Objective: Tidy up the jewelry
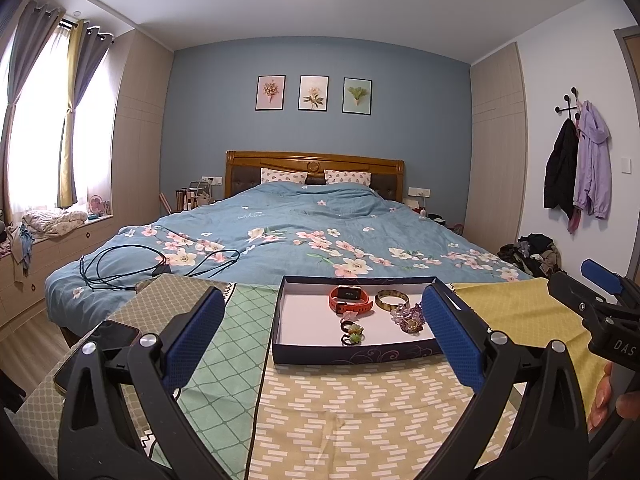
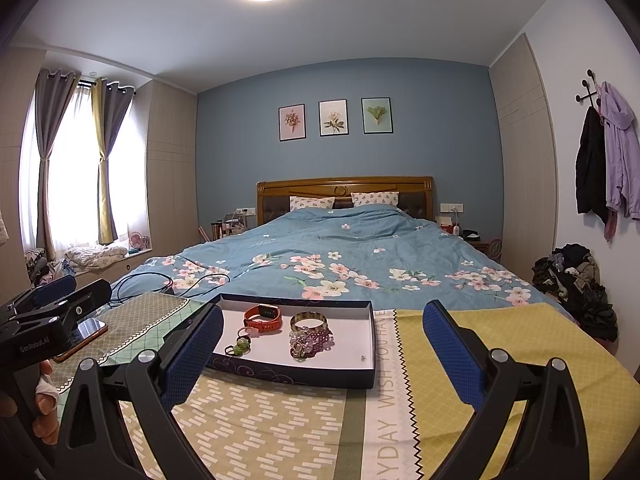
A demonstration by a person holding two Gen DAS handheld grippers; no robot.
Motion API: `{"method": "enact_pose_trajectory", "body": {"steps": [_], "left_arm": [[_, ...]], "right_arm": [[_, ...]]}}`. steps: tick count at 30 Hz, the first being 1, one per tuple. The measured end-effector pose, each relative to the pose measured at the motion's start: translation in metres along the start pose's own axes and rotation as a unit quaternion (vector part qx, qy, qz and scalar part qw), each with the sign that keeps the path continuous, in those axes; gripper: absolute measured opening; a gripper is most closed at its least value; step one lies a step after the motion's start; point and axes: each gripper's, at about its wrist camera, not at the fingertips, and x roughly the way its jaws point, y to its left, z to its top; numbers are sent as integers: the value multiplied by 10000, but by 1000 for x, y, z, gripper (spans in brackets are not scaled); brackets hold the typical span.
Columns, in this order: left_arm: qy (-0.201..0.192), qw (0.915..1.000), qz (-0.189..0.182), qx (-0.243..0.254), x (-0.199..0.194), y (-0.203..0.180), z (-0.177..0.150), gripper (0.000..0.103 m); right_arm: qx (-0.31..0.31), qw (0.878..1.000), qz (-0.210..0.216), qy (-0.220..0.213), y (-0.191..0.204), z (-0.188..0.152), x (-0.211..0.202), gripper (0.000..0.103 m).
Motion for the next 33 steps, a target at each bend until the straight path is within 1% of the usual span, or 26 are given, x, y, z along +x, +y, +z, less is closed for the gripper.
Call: {"method": "enact_pose_trajectory", "body": {"steps": [33], "left_arm": [[1, 10000, -30, -34, -2, 2, -5, 97]], "right_arm": [[-23, 10000, -6, -26, 1, -2, -3, 97]]}}
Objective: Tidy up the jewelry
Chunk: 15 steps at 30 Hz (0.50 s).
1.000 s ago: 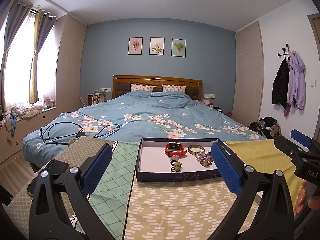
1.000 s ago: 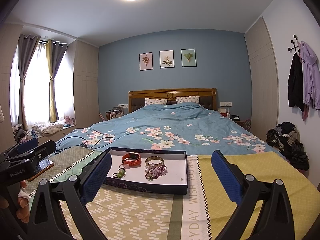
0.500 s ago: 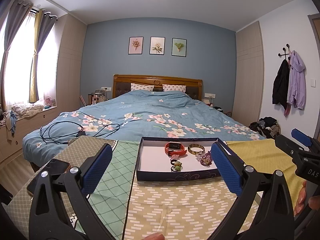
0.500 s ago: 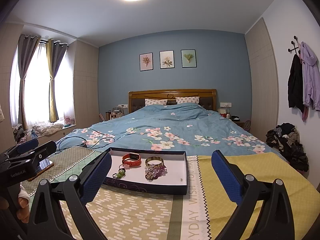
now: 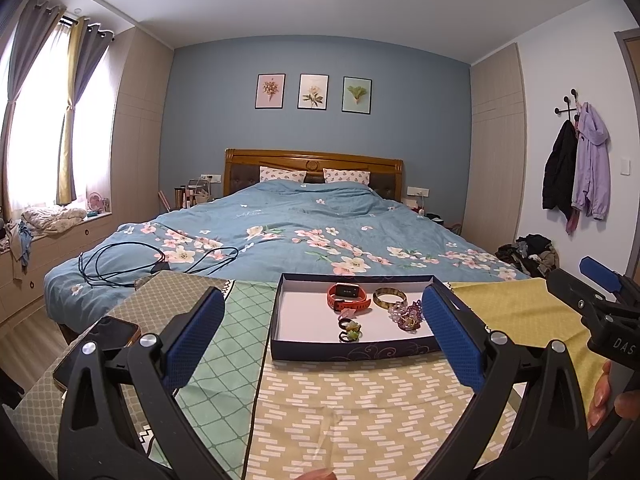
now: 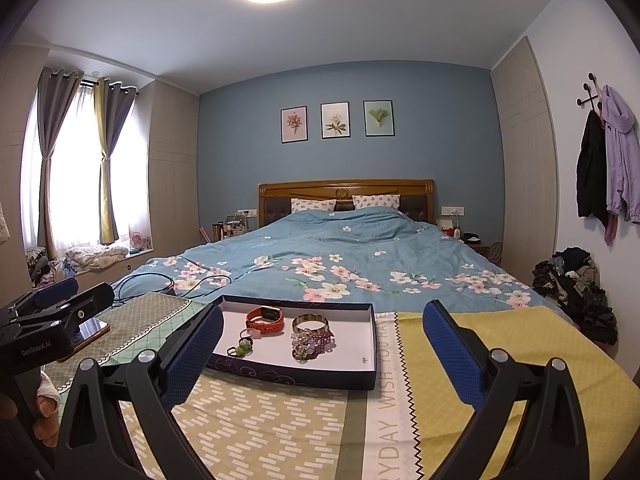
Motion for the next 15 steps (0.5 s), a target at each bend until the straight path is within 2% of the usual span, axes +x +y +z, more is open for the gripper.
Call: {"method": "enact_pose_trajectory", "body": {"steps": [15], "left_arm": [[3, 10000, -15, -5, -3, -1, -1, 97]], "right_arm": [[-8, 10000, 0, 1, 1, 0, 0, 97]]}}
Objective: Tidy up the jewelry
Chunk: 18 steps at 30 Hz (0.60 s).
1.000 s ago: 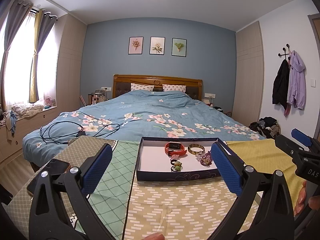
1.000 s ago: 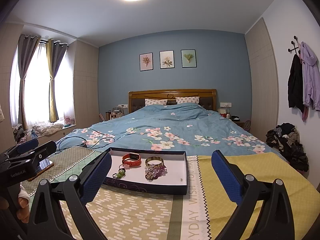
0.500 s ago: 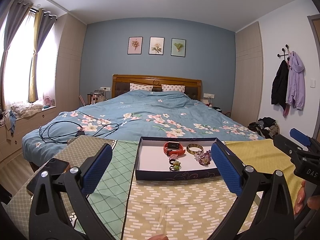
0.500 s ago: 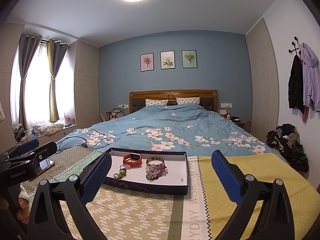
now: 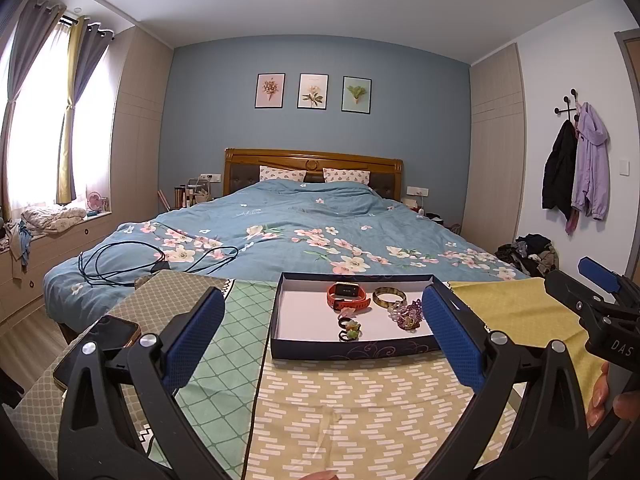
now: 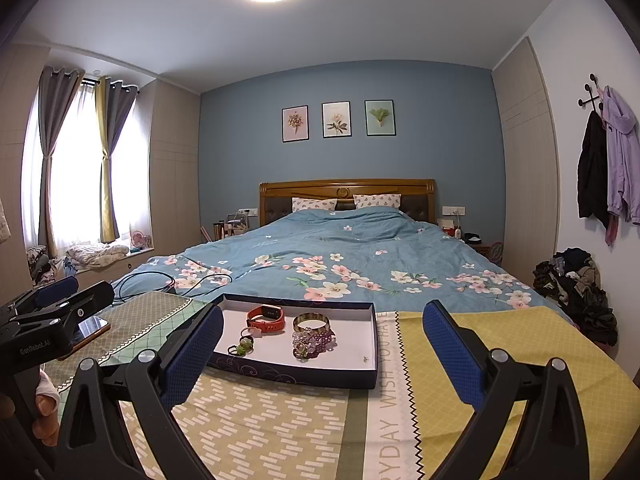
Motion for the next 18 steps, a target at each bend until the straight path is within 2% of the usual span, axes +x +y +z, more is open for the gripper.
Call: {"method": "enact_pose_trajectory", "body": {"steps": [18], "left_arm": [[5, 10000, 5, -2, 1, 1, -2, 97]], "right_arm": [[-10, 10000, -4, 2, 2, 0, 0, 97]]}}
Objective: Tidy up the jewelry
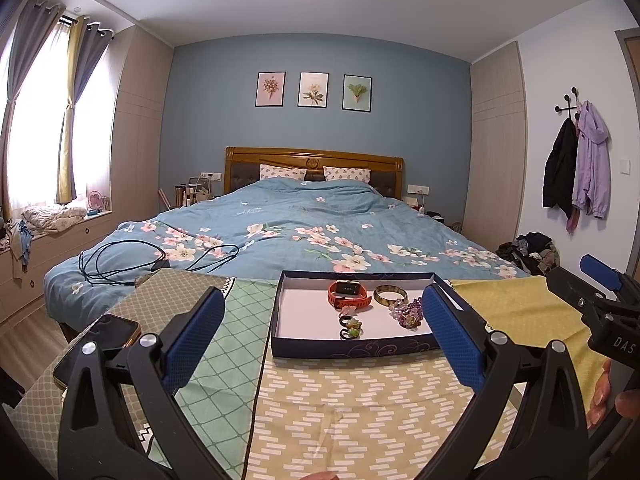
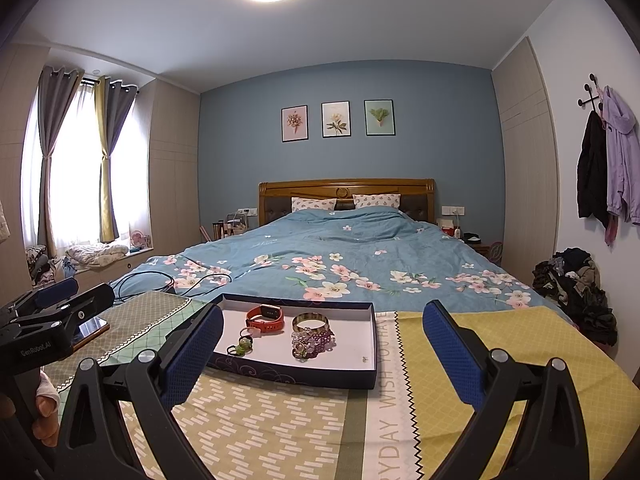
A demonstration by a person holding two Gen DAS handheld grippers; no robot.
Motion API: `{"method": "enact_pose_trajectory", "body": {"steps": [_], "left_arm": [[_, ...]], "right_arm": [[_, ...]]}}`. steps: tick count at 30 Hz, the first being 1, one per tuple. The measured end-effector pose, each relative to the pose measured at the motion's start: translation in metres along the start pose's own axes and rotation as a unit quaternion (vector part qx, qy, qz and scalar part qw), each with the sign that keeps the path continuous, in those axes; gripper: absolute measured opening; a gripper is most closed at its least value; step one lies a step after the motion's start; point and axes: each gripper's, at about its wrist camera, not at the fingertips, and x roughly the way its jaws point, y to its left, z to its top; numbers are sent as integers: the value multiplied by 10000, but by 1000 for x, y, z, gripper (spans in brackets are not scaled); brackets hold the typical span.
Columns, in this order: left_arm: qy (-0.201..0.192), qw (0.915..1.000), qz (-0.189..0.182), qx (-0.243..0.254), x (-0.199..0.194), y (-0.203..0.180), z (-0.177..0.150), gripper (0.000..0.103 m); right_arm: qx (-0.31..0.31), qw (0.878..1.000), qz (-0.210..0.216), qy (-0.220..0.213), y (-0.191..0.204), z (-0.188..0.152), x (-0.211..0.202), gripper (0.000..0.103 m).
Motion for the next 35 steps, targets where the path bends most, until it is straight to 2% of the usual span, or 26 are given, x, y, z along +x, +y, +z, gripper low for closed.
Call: {"method": "enact_pose_trajectory", "body": {"steps": [27, 32, 35], "left_arm": [[-4, 9999, 45, 124, 0, 1, -1, 97], [289, 9995, 93, 92, 14, 5, -3, 97], [605, 9980, 146, 148, 30, 15, -6, 97]], "right_arm": [[-10, 10000, 65, 71, -3, 1, 2, 97], [-19, 9990, -80, 433, -28, -1, 11, 97], [-74, 9914, -435, 1234, -67, -8, 37, 97]]}}
